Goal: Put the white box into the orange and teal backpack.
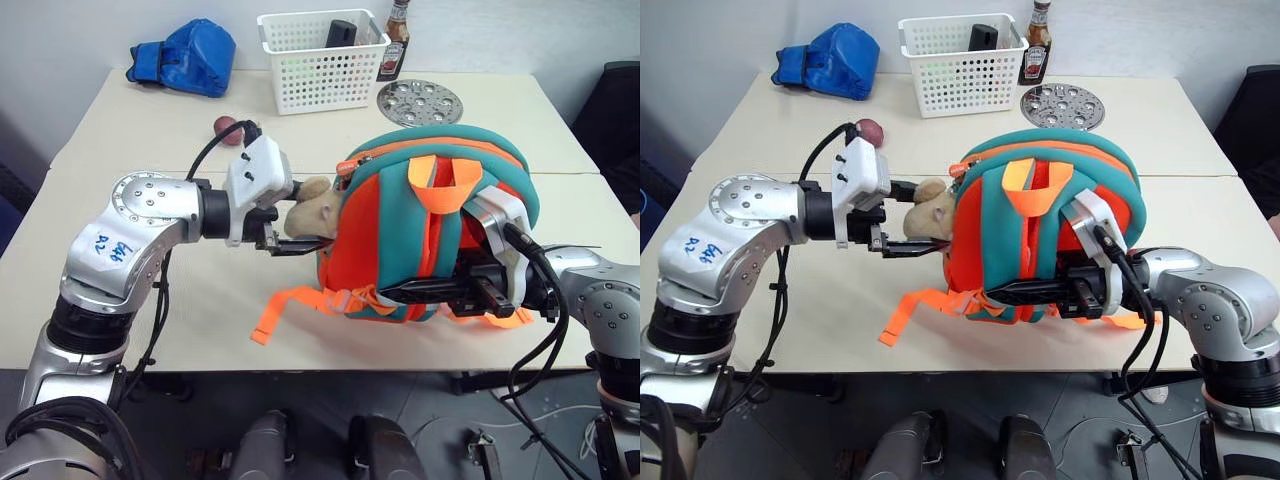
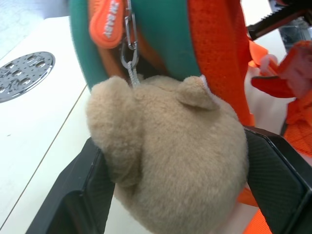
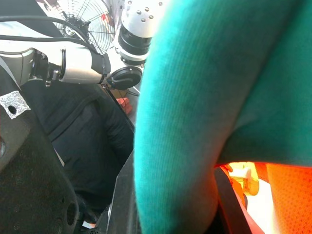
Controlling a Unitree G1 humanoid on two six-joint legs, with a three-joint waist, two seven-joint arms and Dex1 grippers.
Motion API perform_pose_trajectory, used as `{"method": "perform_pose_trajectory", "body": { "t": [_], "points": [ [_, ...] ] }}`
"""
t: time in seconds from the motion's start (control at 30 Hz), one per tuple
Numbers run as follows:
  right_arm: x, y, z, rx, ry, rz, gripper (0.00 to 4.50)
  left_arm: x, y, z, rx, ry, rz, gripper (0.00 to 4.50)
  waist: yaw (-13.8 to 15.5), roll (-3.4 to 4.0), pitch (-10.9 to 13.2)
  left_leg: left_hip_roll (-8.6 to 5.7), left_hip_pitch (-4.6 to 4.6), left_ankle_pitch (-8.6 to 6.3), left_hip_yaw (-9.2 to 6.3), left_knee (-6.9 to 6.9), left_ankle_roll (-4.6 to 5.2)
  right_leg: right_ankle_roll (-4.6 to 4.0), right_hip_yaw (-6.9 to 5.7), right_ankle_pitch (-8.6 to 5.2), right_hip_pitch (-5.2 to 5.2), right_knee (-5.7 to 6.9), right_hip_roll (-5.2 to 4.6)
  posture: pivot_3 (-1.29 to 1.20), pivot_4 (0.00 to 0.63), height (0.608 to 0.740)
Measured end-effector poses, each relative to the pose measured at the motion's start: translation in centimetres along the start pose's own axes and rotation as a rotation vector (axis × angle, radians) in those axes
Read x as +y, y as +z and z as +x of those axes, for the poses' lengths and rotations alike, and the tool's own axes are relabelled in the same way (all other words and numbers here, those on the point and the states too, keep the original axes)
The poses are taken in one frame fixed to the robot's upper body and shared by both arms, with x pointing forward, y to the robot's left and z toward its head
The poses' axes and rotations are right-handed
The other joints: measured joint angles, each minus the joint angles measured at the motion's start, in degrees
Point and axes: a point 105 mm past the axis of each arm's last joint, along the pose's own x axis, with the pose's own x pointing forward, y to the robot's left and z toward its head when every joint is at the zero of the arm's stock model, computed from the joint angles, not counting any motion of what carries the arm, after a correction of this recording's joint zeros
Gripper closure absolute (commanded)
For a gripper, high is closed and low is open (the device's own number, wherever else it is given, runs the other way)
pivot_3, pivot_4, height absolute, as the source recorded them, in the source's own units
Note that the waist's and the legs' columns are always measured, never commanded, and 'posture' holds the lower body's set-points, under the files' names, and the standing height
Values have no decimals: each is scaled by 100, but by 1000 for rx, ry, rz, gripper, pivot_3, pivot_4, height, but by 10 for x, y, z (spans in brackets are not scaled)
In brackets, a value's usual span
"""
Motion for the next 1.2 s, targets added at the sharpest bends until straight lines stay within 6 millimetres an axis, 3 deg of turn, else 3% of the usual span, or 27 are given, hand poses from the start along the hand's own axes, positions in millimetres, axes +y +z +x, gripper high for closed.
{"method": "perform_pose_trajectory", "body": {
  "t": [0.23, 0.37, 0.6, 0.73, 0.87, 0.93, 1.07, 1.2],
  "points": [
    [0, -1, 1, -9, -5, 2, 4500, 4, 4, -7, -27, -12, -8, 3102, -5, 0, 0, 0, 0, 0, -1, -1, 0, 0, -2, 0, 0, 1, 0, 0, 150, 740],
    [1, -3, 2, -8, -5, 3, 4500, 10, 2, -12, -21, -28, -10, 3601, -10, 0, 0, 0, 0, 0, 0, -1, 0, 0, -2, 0, 0, 2, 2, 0, 150, 740],
    [1, -5, -2, -25, -24, 18, 4500, 40, -11, -35, 54, 18, 20, 3680, -5, 0, 0, 0, 1, 0, 2, -2, 0, 0, -5, 0, -2, 2, 2, 0, 150, 740],
    [1, -5, -6, -43, -46, 19, 4500, 47, -17, -43, 63, 7, 22, 3680, -16, -1, 0, 0, 0, 0, 2, -3, 0, 0, -4, 0, -3, 2, 1, 0, 150, 740],
    [1, -9, -8, -55, -65, 36, 4500, 36, -23, -55, 110, -58, 36, 3680, -51, 1, -1, 3, 6, 0, 9, -10, -2, 0, 2, 0, -8, 8, 2, 0, 150, 740],
    [0, -7, -9, -68, -82, 29, 4500, 13, -43, -59, 171, -142, 12, 3680, -80, 2, -1, 3, 10, -1, 10, -13, -3, 0, 3, 0, -8, 10, 2, 0, 150, 740],
    [-1, -6, -9, -84, -94, 28, 4500, -19, -76, -47, 240, -257, -37, 3680, -31, 0, 0, 4, 6, -1, 5, -8, -3, -1, 3, -1, -8, 11, 0, 0, 150, 740],
    [-2, -1, -8, -104, -87, 21, 4500, -15, -89, -30, 276, -214, 42, 3680, 15, 1, -1, 1, 5, -6, 5, -6, 7, -1, 3, -1, -2, -1, -6, 0, 150, 740]
  ]
}}
